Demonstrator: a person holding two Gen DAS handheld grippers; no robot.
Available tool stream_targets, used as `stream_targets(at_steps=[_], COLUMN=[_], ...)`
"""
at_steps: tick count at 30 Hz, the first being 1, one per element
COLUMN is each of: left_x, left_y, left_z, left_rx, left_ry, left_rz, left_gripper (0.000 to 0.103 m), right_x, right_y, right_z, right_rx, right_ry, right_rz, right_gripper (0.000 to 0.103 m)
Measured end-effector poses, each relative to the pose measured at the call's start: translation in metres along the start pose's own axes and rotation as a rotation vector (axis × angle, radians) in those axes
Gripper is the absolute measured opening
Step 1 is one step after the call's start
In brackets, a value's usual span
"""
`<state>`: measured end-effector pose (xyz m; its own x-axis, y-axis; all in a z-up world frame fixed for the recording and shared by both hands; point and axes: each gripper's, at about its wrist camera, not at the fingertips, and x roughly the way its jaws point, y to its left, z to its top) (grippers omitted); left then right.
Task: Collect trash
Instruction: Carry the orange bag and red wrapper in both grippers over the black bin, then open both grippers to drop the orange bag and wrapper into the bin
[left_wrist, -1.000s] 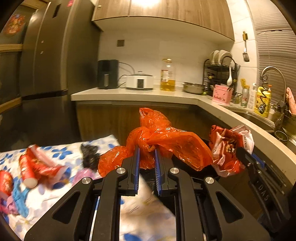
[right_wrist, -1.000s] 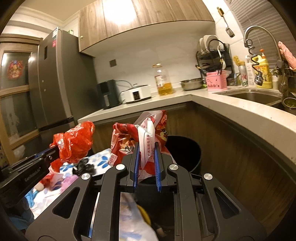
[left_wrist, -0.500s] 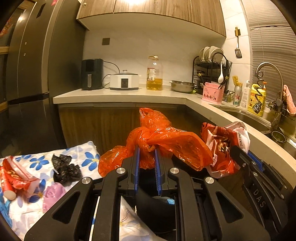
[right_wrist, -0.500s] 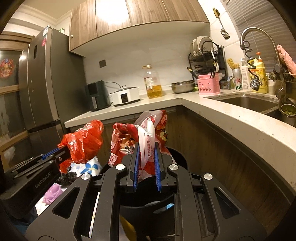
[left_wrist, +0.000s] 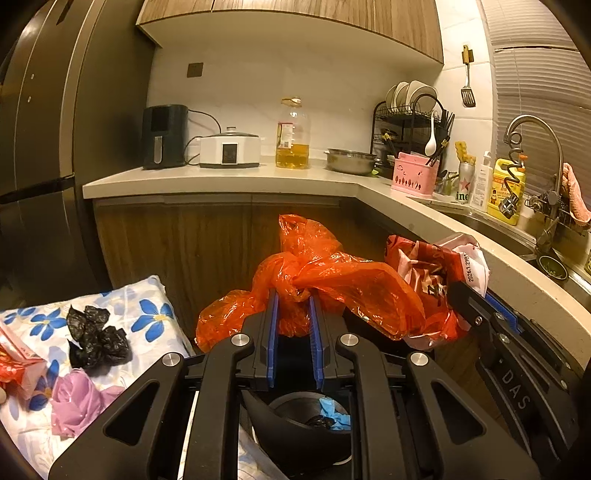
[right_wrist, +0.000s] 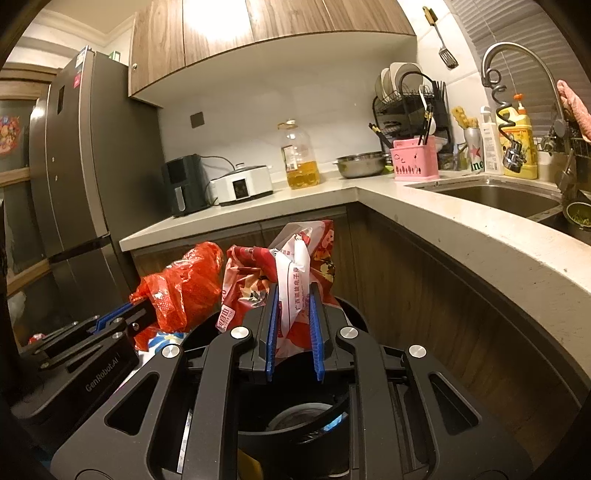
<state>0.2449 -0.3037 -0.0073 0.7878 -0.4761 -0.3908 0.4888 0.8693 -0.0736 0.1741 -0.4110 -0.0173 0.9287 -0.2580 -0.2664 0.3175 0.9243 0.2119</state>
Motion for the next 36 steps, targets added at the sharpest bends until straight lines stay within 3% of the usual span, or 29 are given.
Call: stream_targets(at_steps=[9,12,17,18,19,26,30,32,36], left_x=[0.011,0.014,0.011,0.011,0.010,-0.009,-0.030,-0.039,-0.062], left_y=[0.002,0.003,0.015,0.020,0.023,0.044,0.053,0.056,0.069], left_z=[-0.003,-0.005,-0.009,-0.010,-0.012,-0.028,-0.031,-0.032,-0.034], left_rx=[0.001,0.006,-0.022,-0.039,-0.050,-0.065,-0.057,-0.059,-0.095], left_ry=[0.020,0.027,0.025,0.033,0.036,0.048,0.029,0.021,0.006], left_rz=[-0.016,-0.013,0.012,0.010,0.018,0.133,0.196,0.228,0.262], left_gripper=[0.017,0.020,0.052,0.055,0.065,0.085,0.089,0.096,0.097], right_x=[0.010,0.014,0.015,0.014,0.014,0.003,-0.007,-0.014,-0.028], right_y=[-0.004,-0.004,-0.009,-0.011,-0.011,-0.001,0.010,0.018,0.029], right_z=[-0.001,-0.002,-0.002,-0.003,-0.003,-0.010,-0.014,-0.015,-0.016], right_rx=[0.007,0.011,0.034,0.041,0.041,0.007,-0.024,-0.045,-0.060], right_ry=[0.016,0.025,0.031,0.031,0.033,0.051,0.056,0.062,0.069], right_rz=[0.016,0.018,0.016,0.008,0.002,-0.014,-0.019,-0.025,-0.011], right_gripper=[0.017,0.025,0.045,0.047,0.048,0.065,0.075,0.078,0.084])
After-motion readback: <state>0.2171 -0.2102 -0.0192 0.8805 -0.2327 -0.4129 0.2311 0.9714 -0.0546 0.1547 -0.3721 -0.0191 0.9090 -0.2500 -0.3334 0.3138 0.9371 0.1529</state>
